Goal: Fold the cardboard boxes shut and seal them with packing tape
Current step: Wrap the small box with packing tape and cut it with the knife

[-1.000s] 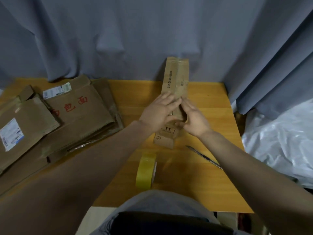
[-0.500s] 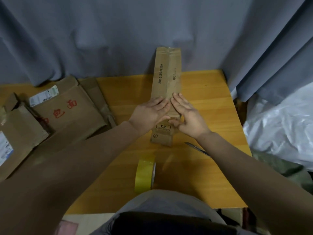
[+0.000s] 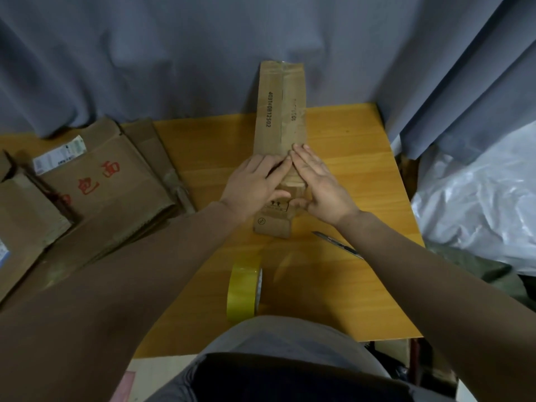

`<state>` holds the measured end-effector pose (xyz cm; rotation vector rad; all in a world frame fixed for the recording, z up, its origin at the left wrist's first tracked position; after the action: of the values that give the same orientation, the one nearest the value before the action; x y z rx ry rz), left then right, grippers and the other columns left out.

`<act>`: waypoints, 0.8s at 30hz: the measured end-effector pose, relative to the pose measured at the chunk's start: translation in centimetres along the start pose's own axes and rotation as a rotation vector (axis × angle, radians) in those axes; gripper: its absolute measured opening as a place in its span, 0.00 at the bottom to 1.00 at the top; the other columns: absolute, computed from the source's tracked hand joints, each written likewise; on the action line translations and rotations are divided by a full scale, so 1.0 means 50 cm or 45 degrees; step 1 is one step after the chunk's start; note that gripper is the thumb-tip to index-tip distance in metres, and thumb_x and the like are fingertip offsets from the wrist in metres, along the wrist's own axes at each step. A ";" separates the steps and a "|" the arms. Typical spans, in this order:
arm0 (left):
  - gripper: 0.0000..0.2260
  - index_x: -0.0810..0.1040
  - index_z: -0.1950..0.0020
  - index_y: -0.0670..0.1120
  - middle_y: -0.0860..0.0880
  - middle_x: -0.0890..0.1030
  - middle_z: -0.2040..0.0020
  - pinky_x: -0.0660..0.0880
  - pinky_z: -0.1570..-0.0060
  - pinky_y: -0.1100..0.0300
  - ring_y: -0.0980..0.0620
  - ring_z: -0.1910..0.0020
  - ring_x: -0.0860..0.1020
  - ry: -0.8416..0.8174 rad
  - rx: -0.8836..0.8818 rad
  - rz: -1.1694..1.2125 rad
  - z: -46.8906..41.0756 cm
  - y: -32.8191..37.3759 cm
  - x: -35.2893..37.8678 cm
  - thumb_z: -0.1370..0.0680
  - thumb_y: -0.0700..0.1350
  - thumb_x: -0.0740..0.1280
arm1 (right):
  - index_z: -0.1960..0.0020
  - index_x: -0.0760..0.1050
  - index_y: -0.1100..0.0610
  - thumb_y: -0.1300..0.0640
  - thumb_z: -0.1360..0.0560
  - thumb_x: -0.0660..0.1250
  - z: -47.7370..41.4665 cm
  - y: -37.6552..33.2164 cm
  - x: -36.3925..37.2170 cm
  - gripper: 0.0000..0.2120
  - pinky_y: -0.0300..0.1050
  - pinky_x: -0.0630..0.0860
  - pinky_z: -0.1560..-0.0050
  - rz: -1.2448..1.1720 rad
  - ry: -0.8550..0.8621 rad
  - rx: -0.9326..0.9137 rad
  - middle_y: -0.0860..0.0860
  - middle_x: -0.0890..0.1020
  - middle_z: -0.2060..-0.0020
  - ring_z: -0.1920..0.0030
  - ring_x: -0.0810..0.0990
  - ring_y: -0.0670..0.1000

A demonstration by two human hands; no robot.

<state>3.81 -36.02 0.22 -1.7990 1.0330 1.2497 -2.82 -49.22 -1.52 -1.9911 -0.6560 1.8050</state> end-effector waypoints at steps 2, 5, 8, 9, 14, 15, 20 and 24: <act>0.25 0.76 0.36 0.39 0.40 0.79 0.43 0.78 0.50 0.51 0.45 0.45 0.71 0.026 0.041 0.068 0.003 -0.005 0.002 0.23 0.56 0.59 | 0.23 0.50 0.61 0.61 0.31 0.75 0.001 -0.002 -0.003 0.46 0.28 0.38 0.30 0.003 -0.011 -0.013 0.55 0.52 0.23 0.25 0.43 0.47; 0.24 0.75 0.35 0.37 0.38 0.77 0.37 0.71 0.38 0.53 0.41 0.37 0.75 0.002 0.188 0.094 0.005 -0.027 -0.005 0.19 0.53 0.54 | 0.23 0.49 0.60 0.61 0.30 0.74 -0.002 -0.011 0.001 0.46 0.29 0.38 0.30 -0.026 -0.046 -0.018 0.53 0.50 0.23 0.25 0.42 0.45; 0.28 0.70 0.31 0.37 0.38 0.72 0.32 0.59 0.29 0.56 0.43 0.31 0.69 -0.049 0.240 0.179 0.013 -0.042 -0.003 0.18 0.57 0.49 | 0.24 0.51 0.61 0.56 0.29 0.74 -0.003 -0.018 0.001 0.44 0.38 0.44 0.25 -0.030 -0.012 -0.022 0.55 0.53 0.23 0.24 0.45 0.48; 0.28 0.69 0.31 0.37 0.38 0.72 0.32 0.56 0.29 0.55 0.42 0.31 0.68 -0.075 0.229 0.218 0.012 -0.042 0.001 0.18 0.58 0.50 | 0.24 0.54 0.62 0.52 0.29 0.74 -0.001 -0.019 0.000 0.43 0.40 0.46 0.25 0.002 0.021 -0.017 0.56 0.55 0.24 0.24 0.48 0.51; 0.30 0.72 0.33 0.36 0.36 0.74 0.35 0.62 0.32 0.49 0.38 0.35 0.73 -0.273 0.239 0.221 -0.007 -0.046 0.005 0.20 0.59 0.49 | 0.26 0.61 0.63 0.48 0.28 0.70 0.000 -0.028 -0.001 0.37 0.43 0.56 0.29 0.219 0.163 -0.009 0.58 0.62 0.26 0.25 0.57 0.56; 0.31 0.72 0.32 0.37 0.37 0.73 0.33 0.62 0.32 0.49 0.39 0.34 0.72 -0.311 0.230 0.267 -0.012 -0.051 -0.001 0.20 0.60 0.49 | 0.26 0.60 0.64 0.49 0.27 0.70 -0.003 -0.027 -0.002 0.36 0.42 0.54 0.28 0.197 0.134 -0.016 0.59 0.62 0.26 0.25 0.56 0.56; 0.27 0.72 0.31 0.41 0.42 0.71 0.30 0.62 0.32 0.57 0.46 0.30 0.68 -0.300 0.165 0.391 -0.021 -0.056 -0.032 0.22 0.59 0.57 | 0.25 0.56 0.63 0.58 0.26 0.70 -0.010 -0.023 -0.021 0.36 0.36 0.44 0.27 0.038 -0.050 -0.026 0.57 0.56 0.24 0.23 0.50 0.53; 0.27 0.78 0.39 0.37 0.38 0.78 0.39 0.70 0.38 0.44 0.38 0.39 0.77 -0.172 0.121 0.427 -0.014 -0.031 -0.019 0.24 0.58 0.59 | 0.25 0.58 0.61 0.51 0.25 0.64 -0.008 -0.023 -0.034 0.33 0.39 0.49 0.26 0.073 -0.010 0.008 0.55 0.58 0.24 0.23 0.52 0.51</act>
<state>5.30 -35.76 1.48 -1.4876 1.3298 1.4706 -2.66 -49.23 0.54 -2.0194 -0.6008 1.8470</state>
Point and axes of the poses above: each hand's wrist, its own z-axis away from the middle knuckle, its own x-axis out of the palm, y = z × x, the point moved 4 cm from there along -z, towards the middle knuckle
